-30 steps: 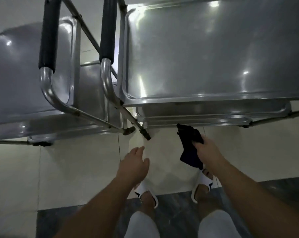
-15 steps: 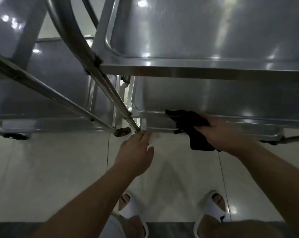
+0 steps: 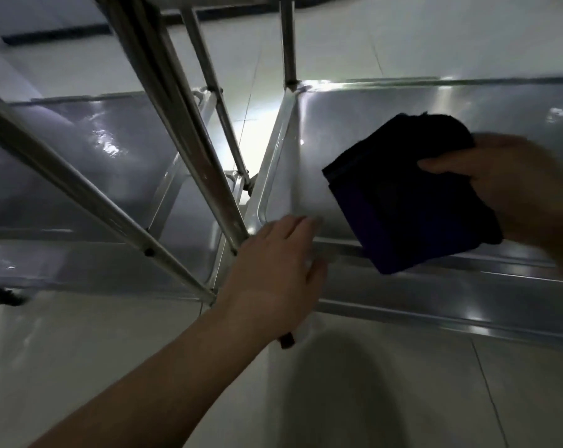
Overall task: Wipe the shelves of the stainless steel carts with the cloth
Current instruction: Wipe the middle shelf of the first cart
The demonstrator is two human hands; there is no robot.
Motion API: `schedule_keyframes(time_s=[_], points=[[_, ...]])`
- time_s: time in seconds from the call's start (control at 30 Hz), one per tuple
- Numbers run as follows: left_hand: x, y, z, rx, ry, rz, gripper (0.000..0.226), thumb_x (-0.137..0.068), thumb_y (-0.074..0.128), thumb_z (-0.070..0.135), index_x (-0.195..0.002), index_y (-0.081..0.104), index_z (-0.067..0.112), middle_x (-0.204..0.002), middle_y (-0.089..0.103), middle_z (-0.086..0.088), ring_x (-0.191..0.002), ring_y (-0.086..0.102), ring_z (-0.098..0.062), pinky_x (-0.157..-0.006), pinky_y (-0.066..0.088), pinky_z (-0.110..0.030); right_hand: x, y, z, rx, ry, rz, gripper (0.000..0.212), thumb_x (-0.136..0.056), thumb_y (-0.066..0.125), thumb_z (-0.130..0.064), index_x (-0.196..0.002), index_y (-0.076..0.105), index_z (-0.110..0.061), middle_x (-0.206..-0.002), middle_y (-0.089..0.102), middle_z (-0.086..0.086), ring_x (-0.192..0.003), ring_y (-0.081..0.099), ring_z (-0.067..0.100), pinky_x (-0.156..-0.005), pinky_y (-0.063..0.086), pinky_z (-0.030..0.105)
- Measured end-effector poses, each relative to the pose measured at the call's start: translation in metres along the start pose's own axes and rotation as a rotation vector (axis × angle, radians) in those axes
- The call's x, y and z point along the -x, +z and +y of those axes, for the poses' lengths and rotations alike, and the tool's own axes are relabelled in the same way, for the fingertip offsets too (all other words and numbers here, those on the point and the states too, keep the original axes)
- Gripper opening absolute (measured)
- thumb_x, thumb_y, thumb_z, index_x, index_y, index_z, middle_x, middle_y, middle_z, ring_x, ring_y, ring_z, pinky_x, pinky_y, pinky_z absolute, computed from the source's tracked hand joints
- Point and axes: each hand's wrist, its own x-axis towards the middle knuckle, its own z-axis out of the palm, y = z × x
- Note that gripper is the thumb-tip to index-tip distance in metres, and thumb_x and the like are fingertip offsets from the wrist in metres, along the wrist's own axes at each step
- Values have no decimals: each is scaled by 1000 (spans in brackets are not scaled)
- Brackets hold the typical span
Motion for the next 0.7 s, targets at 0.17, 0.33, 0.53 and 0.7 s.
schedule_keyframes(time_s=[0.17,0.33,0.53,0.7], points=[[-4,-9,-16,32,-8,295,47,-101,55,45,-146,51,35,-142,56,16,-127,46,-2,-99,33,-16,-34,23,-1,-13,-158,12,17,-74,81,-24,-91,82,-26,-98,80,2,-89,77,25,-76,62,45],[8,-30,-24,240,-50,496,32,-97,60,39,-129,64,34,-118,59,25,-106,63,2,-82,50,-15,-50,62,-11,29,-287,-32,17,-73,73,-33,-80,79,-47,-93,79,-10,-88,76,13,-79,61,40],[13,-44,-41,425,-150,747,18,-94,71,30,-96,53,29,-88,61,11,-83,65,-13,-66,52,-16,-60,105,-11,355,-387,-90,20,-80,56,-38,-89,70,-49,-79,73,-17,-73,69,3,-73,50,33],[2,-31,-54,577,-193,787,35,-88,77,34,-109,48,31,-99,61,10,-94,66,-11,-76,55,-20,-48,138,12,581,-473,-275,28,-97,50,-32,-115,62,-51,-91,70,-24,-85,66,-2,-76,46,25]])
